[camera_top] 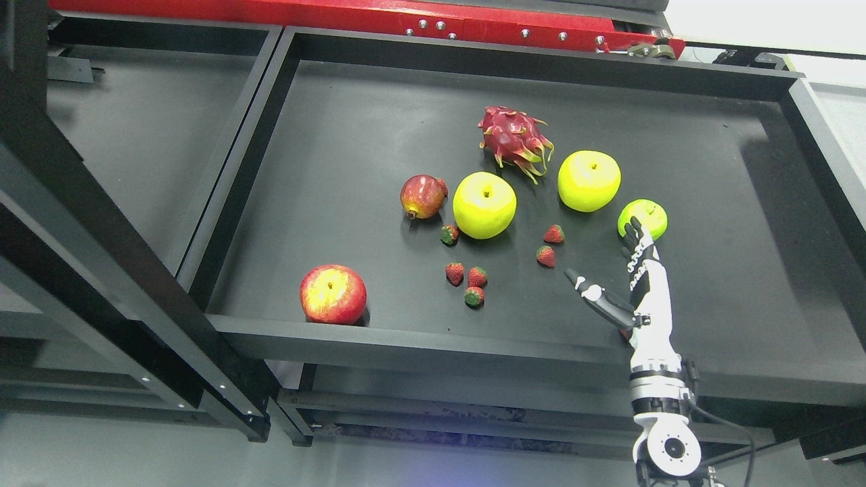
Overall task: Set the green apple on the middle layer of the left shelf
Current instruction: 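Open the right hand and withdraw it from the apple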
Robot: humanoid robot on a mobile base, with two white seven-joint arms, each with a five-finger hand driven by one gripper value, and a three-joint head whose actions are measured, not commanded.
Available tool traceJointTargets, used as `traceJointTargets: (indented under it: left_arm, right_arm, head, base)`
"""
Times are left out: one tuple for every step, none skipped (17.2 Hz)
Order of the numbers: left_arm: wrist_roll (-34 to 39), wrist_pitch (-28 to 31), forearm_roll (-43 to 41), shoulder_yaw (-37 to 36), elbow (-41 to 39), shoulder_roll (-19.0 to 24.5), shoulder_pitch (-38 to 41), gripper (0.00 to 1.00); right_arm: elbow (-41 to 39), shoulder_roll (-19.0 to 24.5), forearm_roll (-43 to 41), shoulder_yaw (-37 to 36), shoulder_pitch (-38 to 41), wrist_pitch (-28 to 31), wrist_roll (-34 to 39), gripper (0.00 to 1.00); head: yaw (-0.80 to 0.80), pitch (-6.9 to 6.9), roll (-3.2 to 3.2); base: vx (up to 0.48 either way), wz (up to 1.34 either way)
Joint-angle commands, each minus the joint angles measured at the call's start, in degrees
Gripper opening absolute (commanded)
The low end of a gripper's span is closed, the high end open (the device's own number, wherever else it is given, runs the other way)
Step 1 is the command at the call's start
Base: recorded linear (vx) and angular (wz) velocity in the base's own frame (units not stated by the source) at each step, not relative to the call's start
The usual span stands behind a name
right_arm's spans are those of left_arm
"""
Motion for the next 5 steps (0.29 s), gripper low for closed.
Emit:
traceJointTargets:
  left_arm:
    - [0.0,0.0,0.0,0.0,0.0,1.0,-1.2,1.0]
    - [0.0,0.0,0.0,0.0,0.0,1.0,-1.2,1.0]
    - [0.0,0.0,0.0,0.0,0.0,1.0,-1.2,1.0]
    - [0.0,0.0,0.0,0.0,0.0,1.0,-1.2,1.0]
    - [0.0,0.0,0.0,0.0,0.0,1.0,-1.2,1.0]
  right_arm:
    - [-0.6,0.4,-1.2,1.6,0.3,0.0,-0.1,1.0]
    - [-0.6,0.4,-1.2,1.6,0.2,0.0,-0.1,1.0]
    - [-0.6,0.4,-1.2,1.6,0.1,0.0,-0.1,1.0]
    - [-0.6,0.4,-1.1,1.6,0.0,0.0,-0.1,1.0]
    - [-0.6,0.4,-1.1,1.6,0.0,0.0,-0.1,1.0]
  head:
    - [0.0,0.0,0.0]
    - [0.0,0.0,0.0]
    - [0.0,0.0,0.0]
    - [0.0,0.0,0.0]
    - [0.0,0.0,0.0]
  base:
    - [0.0,0.0]
    - [0.0,0.0]
    - [0.0,0.0]
    - [0.0,0.0]
    - [0.0,0.0]
